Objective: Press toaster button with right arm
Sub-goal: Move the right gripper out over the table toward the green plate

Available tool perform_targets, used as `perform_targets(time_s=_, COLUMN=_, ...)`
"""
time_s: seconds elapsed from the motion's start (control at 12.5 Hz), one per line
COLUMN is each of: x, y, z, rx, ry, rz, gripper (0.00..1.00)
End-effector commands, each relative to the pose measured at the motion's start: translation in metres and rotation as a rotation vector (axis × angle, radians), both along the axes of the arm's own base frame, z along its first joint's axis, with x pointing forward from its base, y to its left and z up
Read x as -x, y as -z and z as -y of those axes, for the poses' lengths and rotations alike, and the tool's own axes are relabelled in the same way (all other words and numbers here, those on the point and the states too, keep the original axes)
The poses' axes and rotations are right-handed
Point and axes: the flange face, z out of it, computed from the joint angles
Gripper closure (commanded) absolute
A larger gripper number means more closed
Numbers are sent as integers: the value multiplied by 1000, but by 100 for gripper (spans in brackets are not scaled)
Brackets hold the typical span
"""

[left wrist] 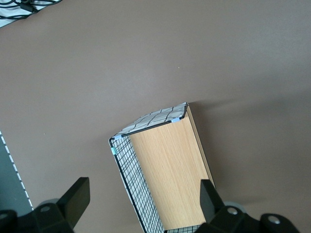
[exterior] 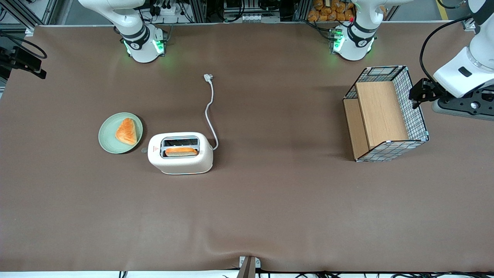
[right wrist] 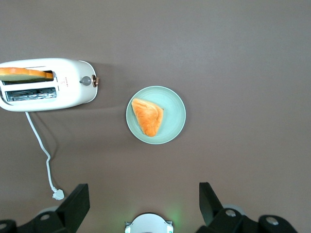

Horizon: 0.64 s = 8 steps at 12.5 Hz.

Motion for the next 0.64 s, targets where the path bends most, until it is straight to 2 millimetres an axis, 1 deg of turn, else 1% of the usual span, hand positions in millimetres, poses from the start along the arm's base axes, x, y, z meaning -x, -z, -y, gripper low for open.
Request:
perform_targets(time_s=0.0, x=-2, y=-5, z=-2, rx=-29, ry=-47, rz=8, gripper=0)
perform_targets(time_s=0.32, x=-6, y=-4, z=-2, rx=-27, ry=-48, rz=23, gripper=0)
perform_targets(time_s=0.56, x=-15, y=8, z=-3, rx=-52, ry=-47, rz=12, gripper=0)
